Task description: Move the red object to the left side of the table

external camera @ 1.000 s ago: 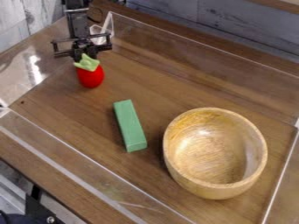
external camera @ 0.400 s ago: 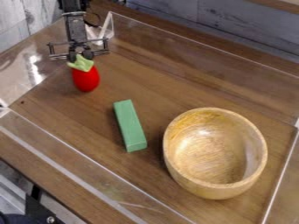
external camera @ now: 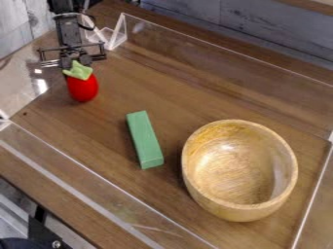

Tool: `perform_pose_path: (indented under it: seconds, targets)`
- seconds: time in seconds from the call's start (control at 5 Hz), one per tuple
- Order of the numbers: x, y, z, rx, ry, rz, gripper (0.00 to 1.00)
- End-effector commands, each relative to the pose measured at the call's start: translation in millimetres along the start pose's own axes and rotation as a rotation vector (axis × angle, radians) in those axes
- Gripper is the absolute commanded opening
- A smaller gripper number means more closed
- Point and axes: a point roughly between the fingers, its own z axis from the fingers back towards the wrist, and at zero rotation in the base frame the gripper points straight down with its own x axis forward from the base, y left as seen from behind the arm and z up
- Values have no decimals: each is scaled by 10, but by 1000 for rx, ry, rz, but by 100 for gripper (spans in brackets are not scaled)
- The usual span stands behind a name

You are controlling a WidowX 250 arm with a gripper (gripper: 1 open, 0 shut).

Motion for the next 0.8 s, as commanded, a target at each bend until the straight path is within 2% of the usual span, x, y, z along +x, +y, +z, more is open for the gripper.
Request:
perform_pose_path:
  seconds: [0.0, 0.2, 0.4, 0.6]
  targets:
    - [-35, 6, 127, 17, -32, -23, 100]
    - [-27, -47, 118, 47, -33, -63, 100]
    - [-34, -86, 136, 75, -28, -102, 0]
    - [-127, -53, 93, 76, -4, -53, 100]
